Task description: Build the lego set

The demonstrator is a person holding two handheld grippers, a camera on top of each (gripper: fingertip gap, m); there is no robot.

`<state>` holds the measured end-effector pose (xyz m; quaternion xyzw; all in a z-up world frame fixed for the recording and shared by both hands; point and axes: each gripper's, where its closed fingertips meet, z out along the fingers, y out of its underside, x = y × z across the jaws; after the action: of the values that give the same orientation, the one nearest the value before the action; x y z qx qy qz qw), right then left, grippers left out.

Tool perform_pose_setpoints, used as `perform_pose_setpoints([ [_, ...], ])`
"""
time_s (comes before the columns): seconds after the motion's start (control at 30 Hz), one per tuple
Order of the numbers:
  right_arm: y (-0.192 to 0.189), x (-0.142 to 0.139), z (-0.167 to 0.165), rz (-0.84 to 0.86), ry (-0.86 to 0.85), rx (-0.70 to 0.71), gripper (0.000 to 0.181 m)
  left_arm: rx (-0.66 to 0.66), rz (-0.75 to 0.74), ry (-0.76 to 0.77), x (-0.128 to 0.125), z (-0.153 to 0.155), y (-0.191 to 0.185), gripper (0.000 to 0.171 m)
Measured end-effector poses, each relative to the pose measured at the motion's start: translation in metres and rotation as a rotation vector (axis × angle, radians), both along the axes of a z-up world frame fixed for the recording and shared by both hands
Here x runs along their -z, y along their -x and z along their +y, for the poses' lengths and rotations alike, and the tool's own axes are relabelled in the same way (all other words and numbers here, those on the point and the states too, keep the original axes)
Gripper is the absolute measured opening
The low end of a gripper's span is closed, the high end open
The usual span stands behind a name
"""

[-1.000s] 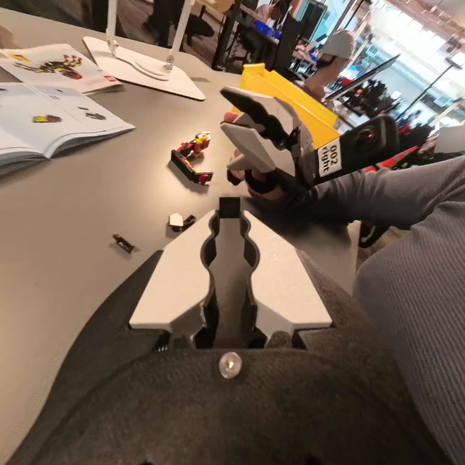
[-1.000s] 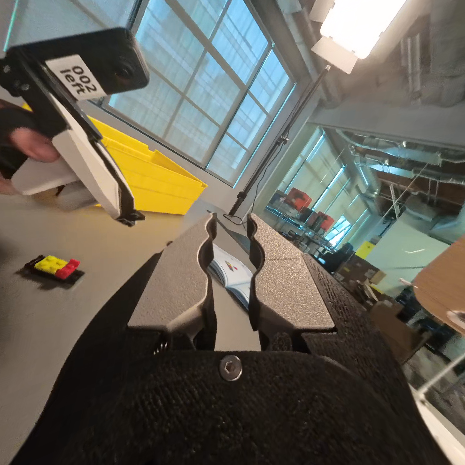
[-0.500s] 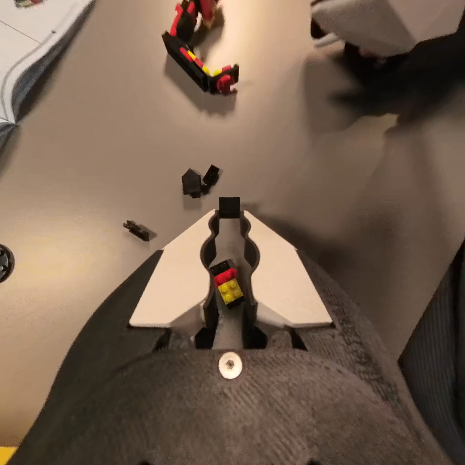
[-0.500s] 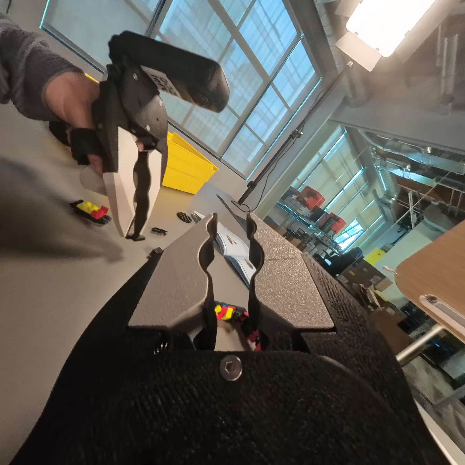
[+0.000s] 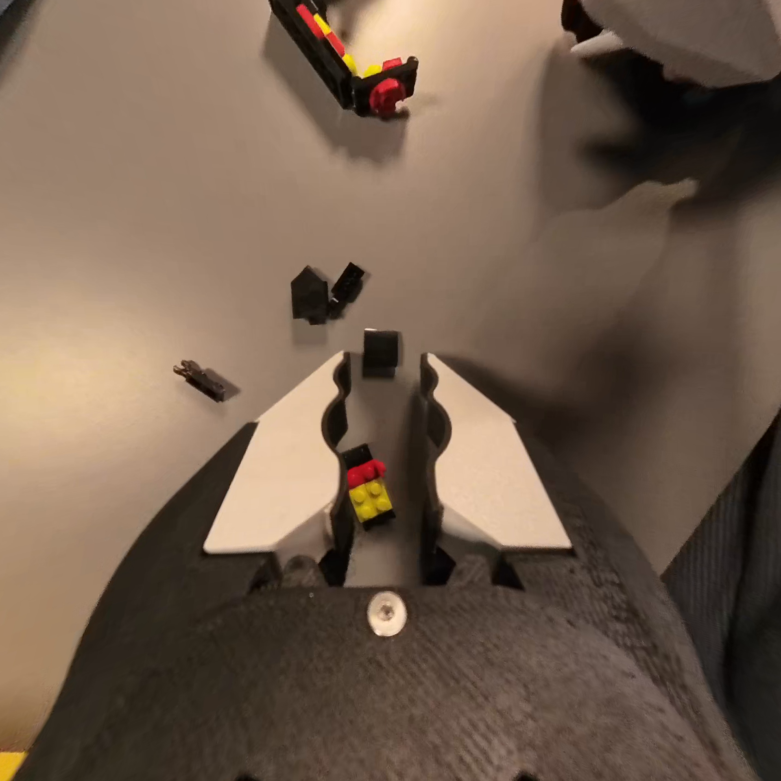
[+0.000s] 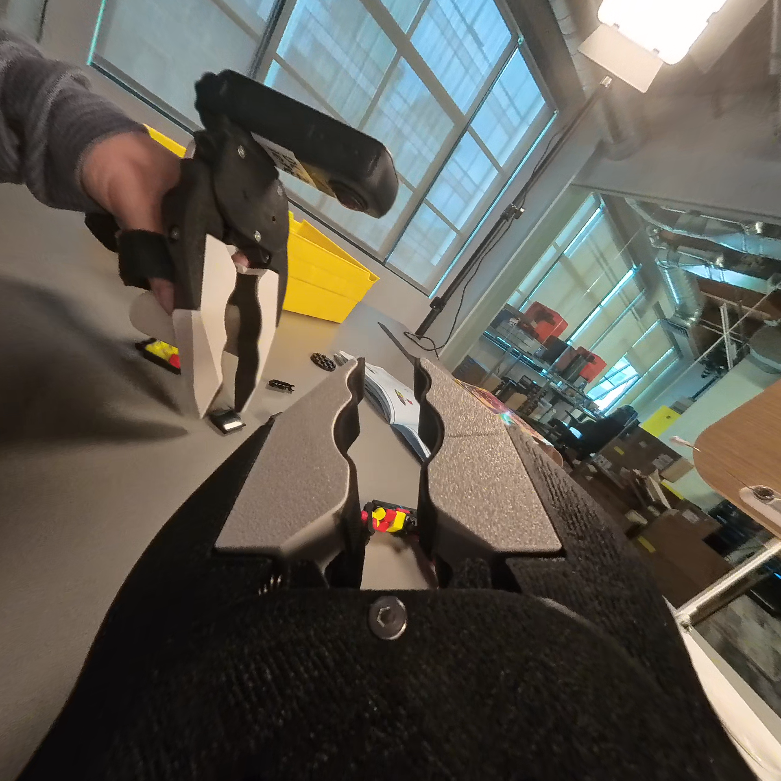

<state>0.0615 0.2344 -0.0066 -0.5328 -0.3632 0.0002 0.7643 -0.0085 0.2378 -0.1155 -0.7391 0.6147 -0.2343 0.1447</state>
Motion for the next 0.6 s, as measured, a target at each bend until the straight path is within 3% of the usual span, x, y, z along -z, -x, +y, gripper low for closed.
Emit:
perform_pose_setpoints([
  [0.2,0.002,0.008,0.004,-0.015,0.051,0.004,0.026,0.087,-0.089,0.177,-0.005,-0.046,-0.013,0.036],
  [0.27,0.005,0.013,0.003,-0.036,0.082,-0.012,0.029,0.079,-0.122,0.174,-0.008,-0.055,-0.011,0.037],
  [0.37,0.015,0.019,-0.004,-0.059,0.137,-0.066,0.033,-0.075,-0.25,0.028,-0.02,-0.04,-0.001,0.035],
  [0.47,0.021,0.027,-0.007,-0.048,0.256,-0.107,0.037,-0.295,-0.299,-0.203,-0.022,-0.006,0.035,0.041],
  [0.6,0.034,0.049,-0.017,-0.058,0.499,-0.139,0.042,-0.372,-0.287,-0.213,-0.007,0.001,0.066,0.052],
])
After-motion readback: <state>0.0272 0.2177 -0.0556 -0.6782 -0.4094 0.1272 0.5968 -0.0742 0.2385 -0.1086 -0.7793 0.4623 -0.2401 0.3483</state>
